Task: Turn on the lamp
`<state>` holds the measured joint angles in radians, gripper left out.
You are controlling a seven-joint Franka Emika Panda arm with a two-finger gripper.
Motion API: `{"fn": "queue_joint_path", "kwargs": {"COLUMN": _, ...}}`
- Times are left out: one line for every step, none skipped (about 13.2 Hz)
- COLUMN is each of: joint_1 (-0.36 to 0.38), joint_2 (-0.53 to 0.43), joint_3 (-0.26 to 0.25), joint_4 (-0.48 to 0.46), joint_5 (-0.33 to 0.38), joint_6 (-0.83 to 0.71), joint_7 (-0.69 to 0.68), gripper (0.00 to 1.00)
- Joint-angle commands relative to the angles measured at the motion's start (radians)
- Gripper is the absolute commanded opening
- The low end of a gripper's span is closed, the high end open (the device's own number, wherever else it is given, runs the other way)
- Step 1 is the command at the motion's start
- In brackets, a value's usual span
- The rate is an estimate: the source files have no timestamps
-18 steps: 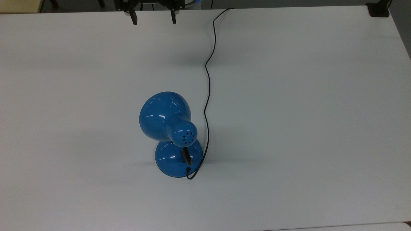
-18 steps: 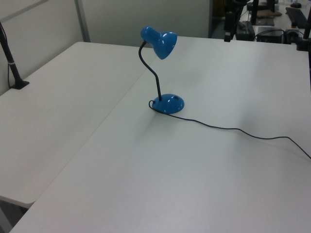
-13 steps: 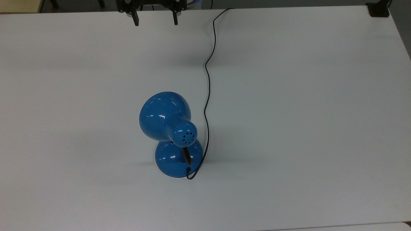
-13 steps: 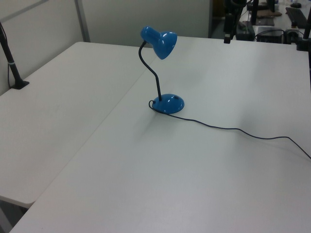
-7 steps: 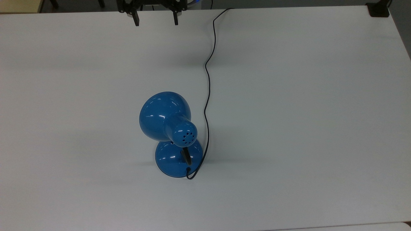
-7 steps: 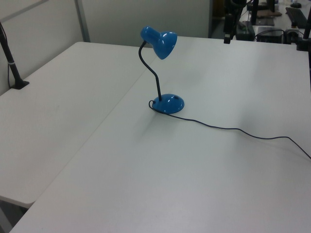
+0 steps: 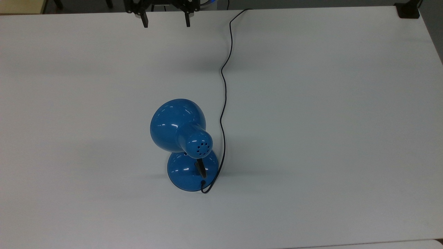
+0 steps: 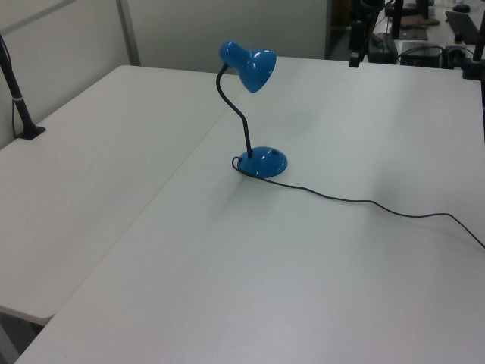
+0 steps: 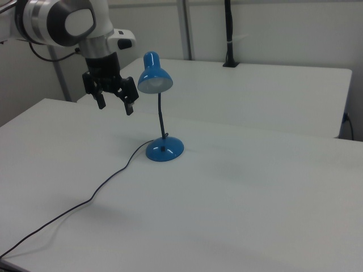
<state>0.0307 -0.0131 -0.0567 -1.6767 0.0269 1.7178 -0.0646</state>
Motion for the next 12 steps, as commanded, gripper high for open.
{"fn": "queue_joint_path", "kwargs": {"joint_1": 0.003, "joint_2": -0.005, "joint_3": -0.006, "joint_4": 0.009, "joint_5": -0.019, "joint_6": -0.017, "joint_7": -0.01, "gripper": 1.0}}
{"fn": "queue_joint_path", "kwargs": {"joint_1": 0.003, "joint_2": -0.004, "joint_3": -0.006, "joint_4": 0.005, "joint_5": -0.018, "joint_6": -0.017, "joint_7": -0.1, "gripper": 1.0}}
{"fn": "queue_joint_path", "kwargs": {"joint_1": 0.0, "joint_2": -0.002, "joint_3": -0.008, "joint_4": 0.003, "joint_5": -0.018, "joint_6": -0.02, "joint_7": -0.218, "gripper": 1.0}}
{"fn": "queue_joint_path", "kwargs": {"joint_1": -0.014, "joint_2": -0.002, "joint_3": -0.012, "joint_4": 0.002, "joint_5": -0.018, "joint_6": -0.021, "joint_7": -0.4, "gripper": 1.0}}
{"fn": "queue_joint_path", "kwargs": {"joint_1": -0.023, "joint_2": -0.002, "joint_3": -0.014, "joint_4": 0.002, "joint_5": -0.019, "joint_6": -0.023, "joint_7": -0.482, "gripper": 1.0}}
{"fn": "queue_joint_path", "kwargs": {"joint_1": -0.032, "joint_2": 0.007, "joint_3": -0.014, "joint_4": 0.0, "joint_5": -0.019, "joint_6": -0.023, "joint_7": -0.532, "gripper": 1.0}}
{"fn": "queue_joint_path", "kwargs": {"joint_1": -0.037, "joint_2": 0.025, "joint_3": -0.014, "joint_4": 0.0, "joint_5": -0.019, "joint_6": -0.012, "joint_7": -0.531, "gripper": 1.0}}
{"fn": "queue_joint_path", "kwargs": {"joint_1": -0.043, "joint_2": 0.051, "joint_3": -0.014, "joint_4": -0.001, "joint_5": -0.019, "joint_6": 0.011, "joint_7": -0.528, "gripper": 1.0}}
{"fn": "queue_joint_path", "kwargs": {"joint_1": -0.045, "joint_2": 0.07, "joint_3": -0.014, "joint_4": -0.001, "joint_5": -0.018, "joint_6": 0.035, "joint_7": -0.526, "gripper": 1.0}}
{"fn": "queue_joint_path", "kwargs": {"joint_1": -0.045, "joint_2": 0.093, "joint_3": -0.014, "joint_4": -0.029, "joint_5": -0.018, "joint_6": 0.092, "joint_7": -0.526, "gripper": 0.91}}
{"fn": "queue_joint_path", "kwargs": {"joint_1": -0.045, "joint_2": 0.106, "joint_3": -0.014, "joint_4": -0.046, "joint_5": -0.016, "joint_6": 0.147, "joint_7": -0.518, "gripper": 0.82}}
{"fn": "queue_joint_path", "kwargs": {"joint_1": -0.045, "joint_2": 0.129, "joint_3": -0.014, "joint_4": -0.07, "joint_5": -0.012, "joint_6": 0.217, "joint_7": -0.479, "gripper": 0.7}}
